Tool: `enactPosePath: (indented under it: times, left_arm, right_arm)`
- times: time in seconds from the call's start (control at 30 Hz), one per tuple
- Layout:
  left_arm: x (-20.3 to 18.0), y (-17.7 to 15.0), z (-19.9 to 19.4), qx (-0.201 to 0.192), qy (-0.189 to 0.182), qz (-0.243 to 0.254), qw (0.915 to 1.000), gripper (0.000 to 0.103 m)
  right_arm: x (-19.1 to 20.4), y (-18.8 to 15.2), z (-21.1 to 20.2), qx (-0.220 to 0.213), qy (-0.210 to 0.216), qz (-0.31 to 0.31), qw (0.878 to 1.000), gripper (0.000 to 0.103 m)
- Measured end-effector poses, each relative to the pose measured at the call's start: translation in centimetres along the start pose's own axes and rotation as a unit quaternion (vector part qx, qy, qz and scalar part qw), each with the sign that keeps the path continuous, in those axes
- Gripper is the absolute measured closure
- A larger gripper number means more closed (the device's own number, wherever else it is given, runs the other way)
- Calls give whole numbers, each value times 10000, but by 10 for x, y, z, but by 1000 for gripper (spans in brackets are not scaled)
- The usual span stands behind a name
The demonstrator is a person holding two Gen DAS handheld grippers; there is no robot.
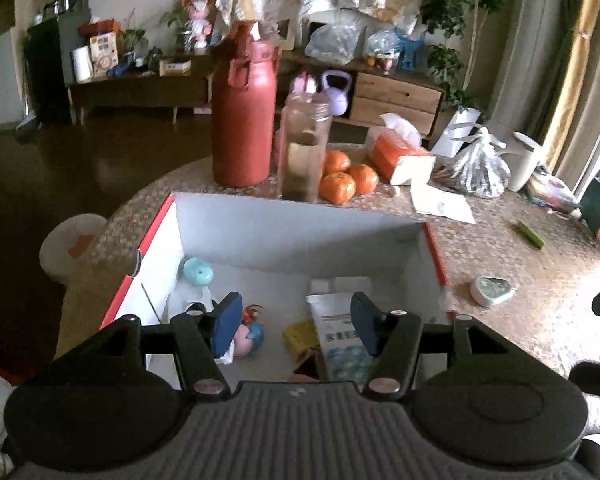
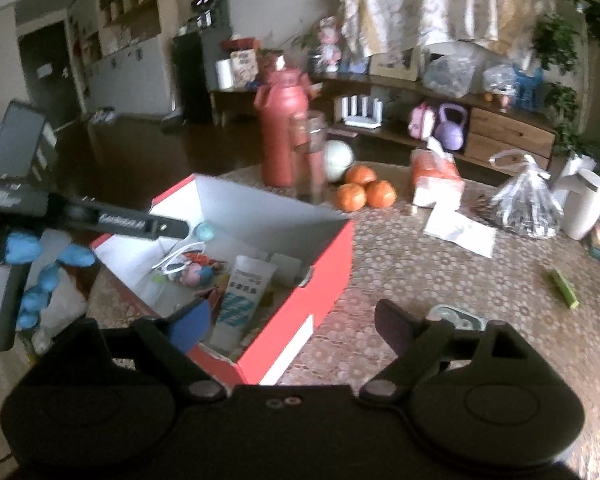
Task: Organize rigid objects
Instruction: 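Withdraw both grippers toward the grey tape dispenser and green glue stick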
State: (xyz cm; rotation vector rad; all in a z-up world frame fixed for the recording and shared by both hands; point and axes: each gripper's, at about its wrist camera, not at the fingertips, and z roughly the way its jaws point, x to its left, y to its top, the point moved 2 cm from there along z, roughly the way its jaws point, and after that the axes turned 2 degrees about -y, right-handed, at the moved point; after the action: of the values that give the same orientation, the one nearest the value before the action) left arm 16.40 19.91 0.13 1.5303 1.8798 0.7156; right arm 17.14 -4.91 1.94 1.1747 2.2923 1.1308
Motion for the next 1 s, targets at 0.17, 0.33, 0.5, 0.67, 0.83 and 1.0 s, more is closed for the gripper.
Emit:
enactPosePath:
  times: [0.17, 0.33, 0.5, 0.67, 0.83, 1.0]
  left_arm:
    - [-25, -4, -17, -90, -15, 167, 9998, 42]
    - [-51, -12, -30, -120, 32, 393, 9992, 40]
    - [-72, -19, -35, -39, -132, 462, 9988, 40]
    - [-95, -23, -36, -42, -260, 564, 9981, 28]
    - [-119, -26, -31, 10, -387, 654, 9971, 24]
    - [-144, -31, -23, 55, -557, 769, 9955, 21]
  right_arm:
    - [-14, -6, -18, -139, 7, 246, 9996, 13]
    - [-27, -12, -32, -267, -19, 480, 9985, 10]
    - [-42, -24, -40, -276, -108, 571, 9979, 8]
    - [-62, -38, -49, -303, -193, 742, 9966, 5]
    - [-83, -57, -60, -334, -306, 876, 9951, 1]
    - [-108, -78, -66, -321, -557, 1107, 9918, 0]
